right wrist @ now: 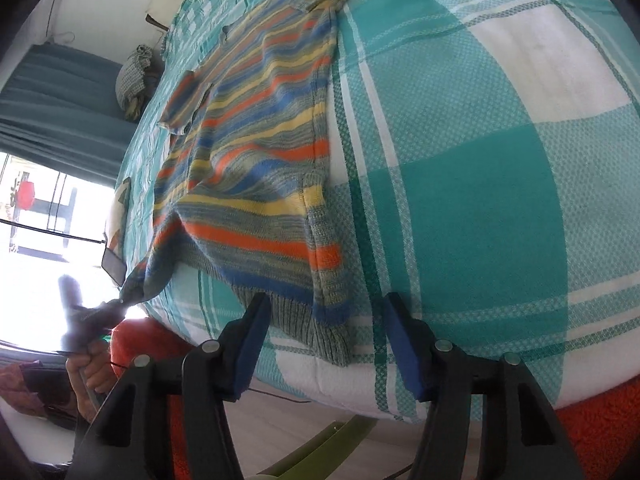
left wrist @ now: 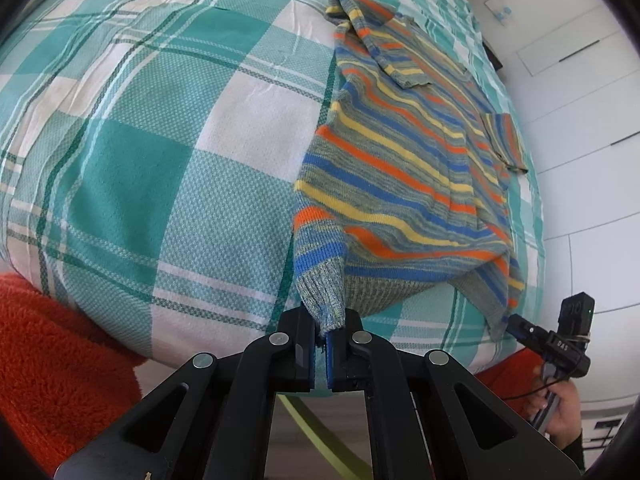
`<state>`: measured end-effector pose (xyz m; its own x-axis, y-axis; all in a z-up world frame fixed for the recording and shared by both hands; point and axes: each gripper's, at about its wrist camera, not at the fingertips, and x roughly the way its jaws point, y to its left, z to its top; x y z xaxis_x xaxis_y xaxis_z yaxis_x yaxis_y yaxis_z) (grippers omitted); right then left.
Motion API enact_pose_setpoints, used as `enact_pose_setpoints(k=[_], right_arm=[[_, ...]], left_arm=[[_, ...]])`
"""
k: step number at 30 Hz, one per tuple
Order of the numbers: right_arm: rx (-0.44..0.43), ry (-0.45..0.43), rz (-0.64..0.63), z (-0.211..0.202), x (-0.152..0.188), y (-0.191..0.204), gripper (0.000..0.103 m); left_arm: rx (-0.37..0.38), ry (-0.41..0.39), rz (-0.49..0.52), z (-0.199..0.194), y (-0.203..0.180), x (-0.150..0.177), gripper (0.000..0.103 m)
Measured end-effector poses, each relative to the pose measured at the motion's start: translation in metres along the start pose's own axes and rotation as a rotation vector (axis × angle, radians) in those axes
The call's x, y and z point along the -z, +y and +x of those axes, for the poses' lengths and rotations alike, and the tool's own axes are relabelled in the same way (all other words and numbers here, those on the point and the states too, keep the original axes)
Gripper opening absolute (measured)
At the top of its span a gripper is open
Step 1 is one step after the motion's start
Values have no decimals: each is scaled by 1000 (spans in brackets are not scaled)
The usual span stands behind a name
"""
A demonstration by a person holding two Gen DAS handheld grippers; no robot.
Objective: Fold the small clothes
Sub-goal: 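Grasp the sweater hem with the left tool while the right tool grasps the hem and pulls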
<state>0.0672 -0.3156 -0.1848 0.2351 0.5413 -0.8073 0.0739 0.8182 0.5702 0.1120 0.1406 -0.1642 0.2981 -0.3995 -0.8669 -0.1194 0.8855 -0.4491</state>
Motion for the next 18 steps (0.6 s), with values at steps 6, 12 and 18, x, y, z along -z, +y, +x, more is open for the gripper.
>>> enact_pose_setpoints(k=[6,12,18], right_arm=[[-24,90,-91,-38,9,24,4],[114,130,-90,-59,-1,8,4],[206,199,-38,-6,-3,-20,4]], left_arm=[[36,28,91,-26,-7,3,1],[-59,117,226,-14,-20,9,1],[-138,173,141,20,5,17,1]])
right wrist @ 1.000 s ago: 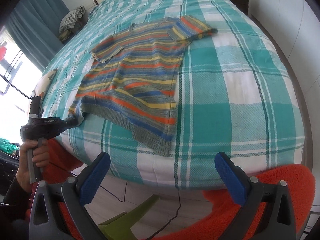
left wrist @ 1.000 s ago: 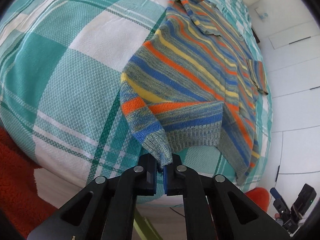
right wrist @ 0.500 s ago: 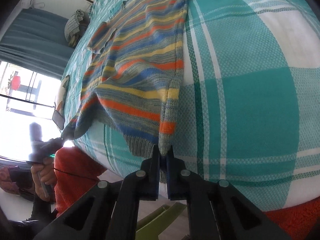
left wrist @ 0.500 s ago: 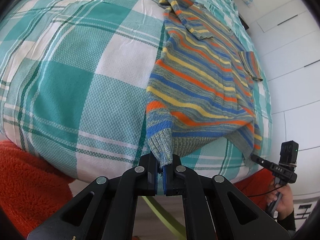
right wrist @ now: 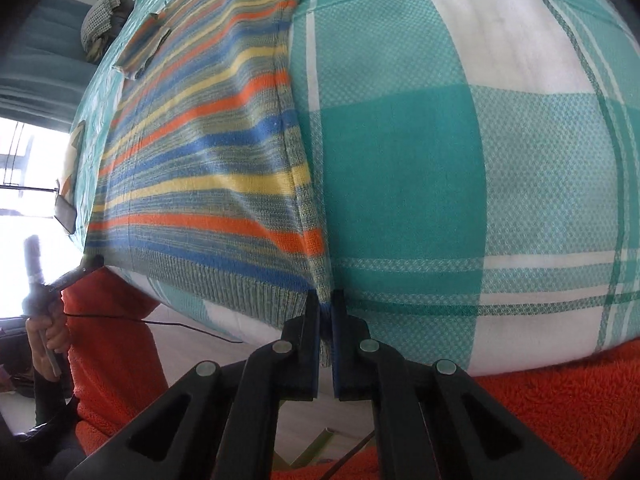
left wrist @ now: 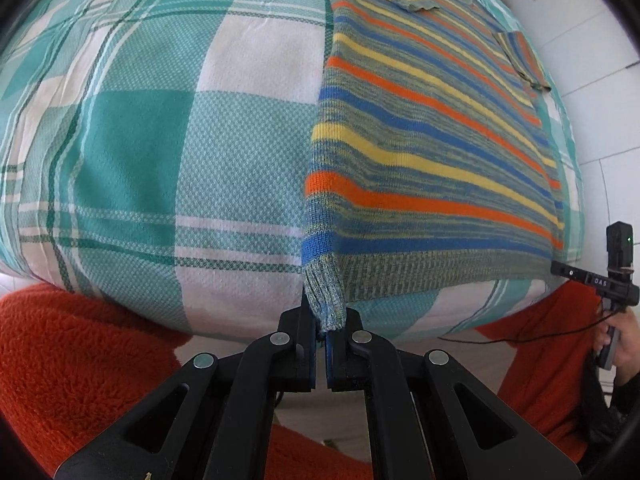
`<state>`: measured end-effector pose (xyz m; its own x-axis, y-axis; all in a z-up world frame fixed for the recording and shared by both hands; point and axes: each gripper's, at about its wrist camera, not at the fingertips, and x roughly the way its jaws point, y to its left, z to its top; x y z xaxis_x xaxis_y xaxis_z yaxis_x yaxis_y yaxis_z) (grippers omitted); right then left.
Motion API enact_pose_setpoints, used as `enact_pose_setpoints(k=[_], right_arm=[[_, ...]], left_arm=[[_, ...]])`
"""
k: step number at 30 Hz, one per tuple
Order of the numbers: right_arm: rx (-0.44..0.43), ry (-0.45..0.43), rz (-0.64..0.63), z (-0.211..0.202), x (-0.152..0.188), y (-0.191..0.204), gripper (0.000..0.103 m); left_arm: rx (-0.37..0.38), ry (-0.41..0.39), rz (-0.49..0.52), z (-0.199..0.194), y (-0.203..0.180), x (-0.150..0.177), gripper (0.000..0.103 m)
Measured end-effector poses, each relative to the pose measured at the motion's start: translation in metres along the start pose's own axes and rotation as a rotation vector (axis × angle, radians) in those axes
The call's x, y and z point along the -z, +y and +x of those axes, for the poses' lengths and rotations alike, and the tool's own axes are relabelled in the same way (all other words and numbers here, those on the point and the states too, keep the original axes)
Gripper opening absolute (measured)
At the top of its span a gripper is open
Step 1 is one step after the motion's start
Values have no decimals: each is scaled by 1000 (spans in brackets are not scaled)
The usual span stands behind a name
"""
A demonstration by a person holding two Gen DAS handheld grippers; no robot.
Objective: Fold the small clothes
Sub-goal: 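Grasp the sweater hem with the left tool while the right tool grasps the hem and pulls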
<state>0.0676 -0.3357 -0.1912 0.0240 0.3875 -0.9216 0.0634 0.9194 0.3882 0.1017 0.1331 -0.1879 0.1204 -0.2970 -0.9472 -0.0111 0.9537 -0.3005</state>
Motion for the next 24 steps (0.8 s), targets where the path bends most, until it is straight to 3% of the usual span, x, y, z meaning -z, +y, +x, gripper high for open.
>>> enact_pose_setpoints(k=[17,20,21,24], right_arm=[[47,-76,50,1,7,6,4],[43,-83,62,0,9,9,10],[37,-85,73,0,9,10,11],[38,-78,86,-2,14,11,21]], left_arm=[[-128,-18,-80,33,-2,6,4],[-132,-18,-89,31,5,12,5],[-136,-16,-87,30,6,14,7],[-162,-17,-89,23,7,27,37]])
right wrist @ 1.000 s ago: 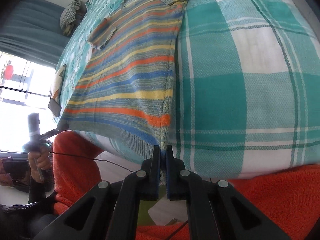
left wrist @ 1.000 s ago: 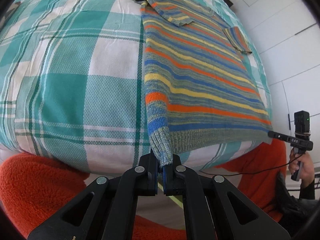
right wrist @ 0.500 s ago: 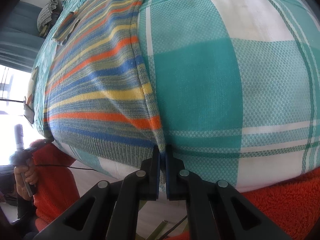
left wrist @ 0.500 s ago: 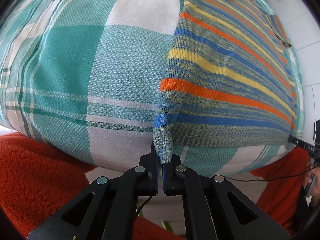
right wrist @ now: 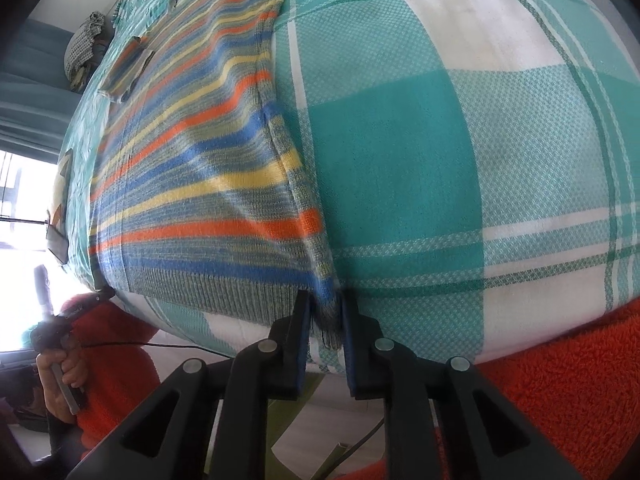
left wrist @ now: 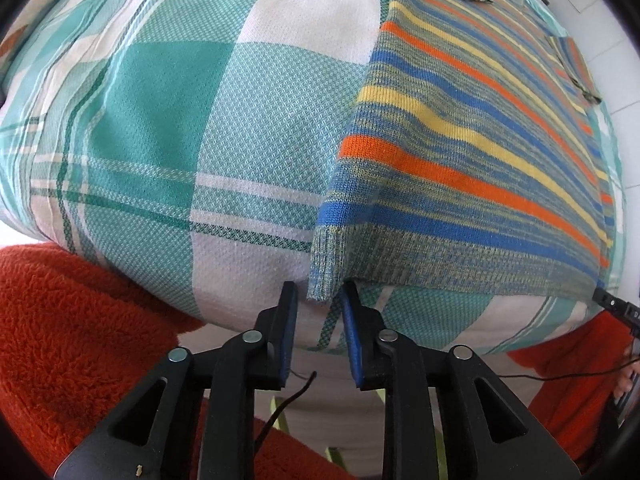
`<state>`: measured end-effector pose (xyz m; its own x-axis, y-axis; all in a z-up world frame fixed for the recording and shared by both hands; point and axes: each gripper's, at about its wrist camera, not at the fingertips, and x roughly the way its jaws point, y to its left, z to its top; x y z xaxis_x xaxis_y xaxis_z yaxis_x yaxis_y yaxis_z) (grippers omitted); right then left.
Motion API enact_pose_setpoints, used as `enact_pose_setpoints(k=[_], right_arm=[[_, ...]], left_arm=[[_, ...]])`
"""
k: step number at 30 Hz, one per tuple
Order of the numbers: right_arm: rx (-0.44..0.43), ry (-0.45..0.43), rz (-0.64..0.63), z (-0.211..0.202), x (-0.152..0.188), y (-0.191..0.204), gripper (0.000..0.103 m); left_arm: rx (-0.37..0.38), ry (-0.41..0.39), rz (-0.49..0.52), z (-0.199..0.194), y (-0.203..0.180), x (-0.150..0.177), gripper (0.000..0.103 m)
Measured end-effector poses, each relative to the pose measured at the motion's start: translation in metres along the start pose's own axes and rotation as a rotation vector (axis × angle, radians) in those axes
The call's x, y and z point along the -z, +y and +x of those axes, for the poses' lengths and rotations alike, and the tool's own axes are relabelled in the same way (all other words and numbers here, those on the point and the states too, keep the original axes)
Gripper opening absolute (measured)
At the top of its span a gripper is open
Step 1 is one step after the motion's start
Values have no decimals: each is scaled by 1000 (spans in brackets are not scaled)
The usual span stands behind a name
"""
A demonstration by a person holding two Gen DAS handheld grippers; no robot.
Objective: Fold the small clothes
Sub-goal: 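Grasp the sweater hem with the left tool while the right tool grasps the hem and pulls, then grasp the sleeve cuff with the right tool and fold it across the body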
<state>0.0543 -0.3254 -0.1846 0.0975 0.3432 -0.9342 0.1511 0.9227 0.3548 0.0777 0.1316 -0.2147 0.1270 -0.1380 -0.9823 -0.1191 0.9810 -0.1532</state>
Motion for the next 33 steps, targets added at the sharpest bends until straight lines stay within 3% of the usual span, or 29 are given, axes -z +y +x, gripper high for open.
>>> enact_pose_setpoints(k=[1,2,4,8,11,14,16,19,22,25,27,28,30,33], right_arm=[[7,1,-3,-2,2,1,29],[18,-1,-7,-5,4,1,39],[54,-13,-19,-12,8,3,50],[137,-78,-34,-33,13,2,51],[258,-205,-63,-59,15,6,53],[353,-390,-115,-82,17,17,61],[357,-498,-122,-92,16,25,62],[280,-602,-139,-96,17,42,67],[254,-616,-220,-84,20,62,67],[255,-589,-266,-70,26,70,67],[242,-578,-254,-68,25,67,67],[228,-572,-244,-70,23,64,67],[208,-565,-257,-77,9,60,67],[242,-584,-311,-99,-32,57,68]], left_arm=[[-6,-6,-3,-3,2,3,48],[-10,-12,-4,-8,3,7,53],[-27,-32,1,-20,5,14,54],[-114,-146,13,-51,9,27,62],[-140,-268,16,-77,7,30,72],[-113,-370,33,-94,-9,11,81],[-91,-408,57,-95,-29,-12,82],[-72,-437,88,-82,-60,-38,82],[-68,-405,105,-61,-82,-49,82],[-101,-358,134,-33,-92,-39,82],[-126,-363,151,-17,-92,-29,87],[-145,-391,157,-16,-91,-26,95],[-168,-414,161,-15,-90,-26,101],[-135,-390,126,-11,-83,-30,103]])
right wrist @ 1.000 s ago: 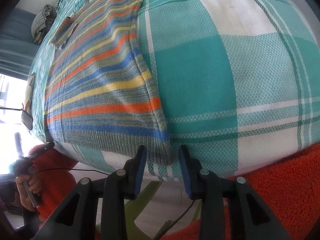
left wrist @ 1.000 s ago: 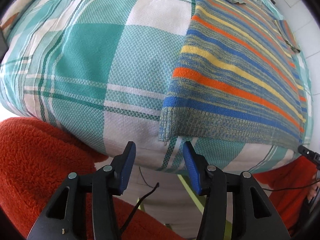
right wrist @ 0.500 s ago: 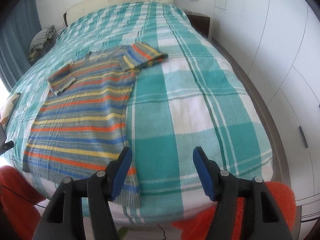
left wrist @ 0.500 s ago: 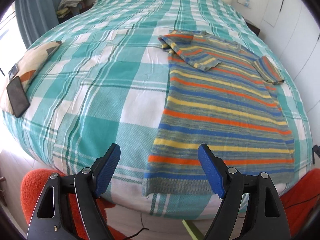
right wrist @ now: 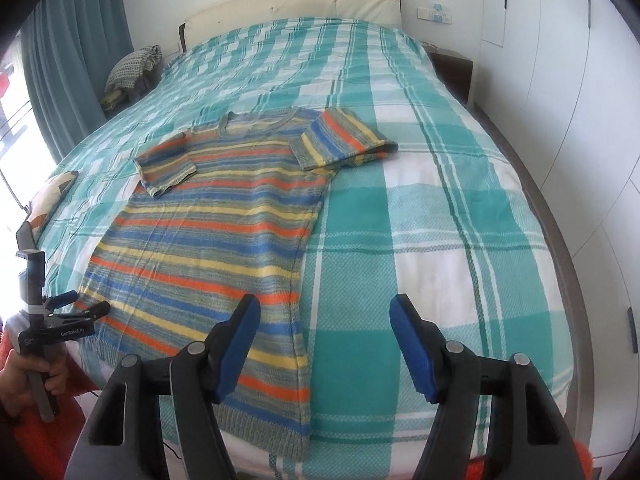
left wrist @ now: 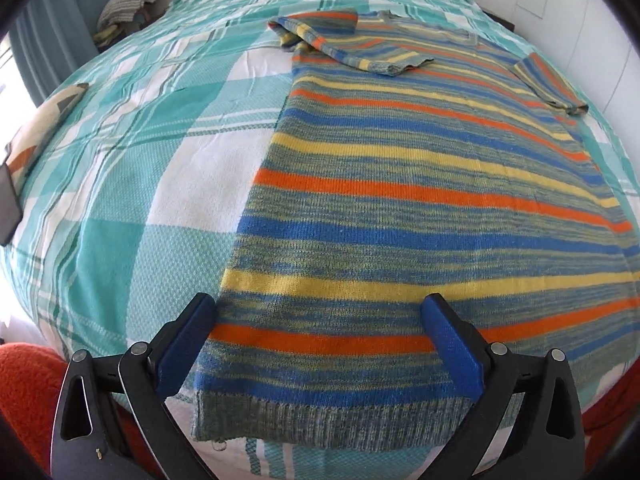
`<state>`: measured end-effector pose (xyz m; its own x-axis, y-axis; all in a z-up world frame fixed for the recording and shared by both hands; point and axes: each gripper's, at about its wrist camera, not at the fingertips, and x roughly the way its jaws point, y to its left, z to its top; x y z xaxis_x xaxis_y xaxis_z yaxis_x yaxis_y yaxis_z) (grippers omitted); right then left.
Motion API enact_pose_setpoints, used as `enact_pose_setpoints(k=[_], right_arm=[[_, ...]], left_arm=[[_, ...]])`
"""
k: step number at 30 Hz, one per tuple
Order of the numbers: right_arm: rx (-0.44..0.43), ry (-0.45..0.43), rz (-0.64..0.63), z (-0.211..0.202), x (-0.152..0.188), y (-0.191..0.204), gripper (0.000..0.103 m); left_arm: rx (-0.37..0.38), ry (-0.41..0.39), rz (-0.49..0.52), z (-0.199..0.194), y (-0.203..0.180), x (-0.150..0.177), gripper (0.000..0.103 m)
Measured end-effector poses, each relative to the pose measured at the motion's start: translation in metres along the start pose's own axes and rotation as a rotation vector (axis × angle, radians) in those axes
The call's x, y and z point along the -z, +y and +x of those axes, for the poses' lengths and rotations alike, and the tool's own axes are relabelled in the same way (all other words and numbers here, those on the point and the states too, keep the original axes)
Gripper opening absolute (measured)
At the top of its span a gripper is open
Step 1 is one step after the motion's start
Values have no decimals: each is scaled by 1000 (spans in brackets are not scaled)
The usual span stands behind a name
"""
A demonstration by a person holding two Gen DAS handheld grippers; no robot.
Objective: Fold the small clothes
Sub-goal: 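Grasp the sleeve cuff with the right tool and fold it across the body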
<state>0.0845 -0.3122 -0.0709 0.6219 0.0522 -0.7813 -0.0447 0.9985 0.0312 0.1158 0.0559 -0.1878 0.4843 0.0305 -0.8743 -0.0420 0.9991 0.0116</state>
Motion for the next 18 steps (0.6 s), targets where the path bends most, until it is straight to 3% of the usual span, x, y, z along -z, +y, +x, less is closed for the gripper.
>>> enact_pose_setpoints(k=[4,8,10,14,15,16,17,18], right_arm=[[61,-42,-173,29,-66,-9,73],[-45,62,-410,102,-109,24,72],[-38,93,-504,142,-118,45,72],[5,137,-514,214,-137,58,71],[0,173,-492,229,-140,54,62],[-6,222,-462,243,-142,46,29],[-23,238,-414,247,-147,36,14],[-30,212,-358,241,-153,24,10]], left_arm=[[-1,-1,-11,2,-1,1,103],[-19,-13,-6,2,-4,2,103],[-20,-13,-7,2,-4,2,103],[-17,-12,-6,3,-3,2,103],[-17,-11,-6,3,-3,1,103],[-18,-9,-5,4,-3,1,103],[-19,-8,-6,4,-3,0,103],[-19,-6,-8,4,-3,0,103]])
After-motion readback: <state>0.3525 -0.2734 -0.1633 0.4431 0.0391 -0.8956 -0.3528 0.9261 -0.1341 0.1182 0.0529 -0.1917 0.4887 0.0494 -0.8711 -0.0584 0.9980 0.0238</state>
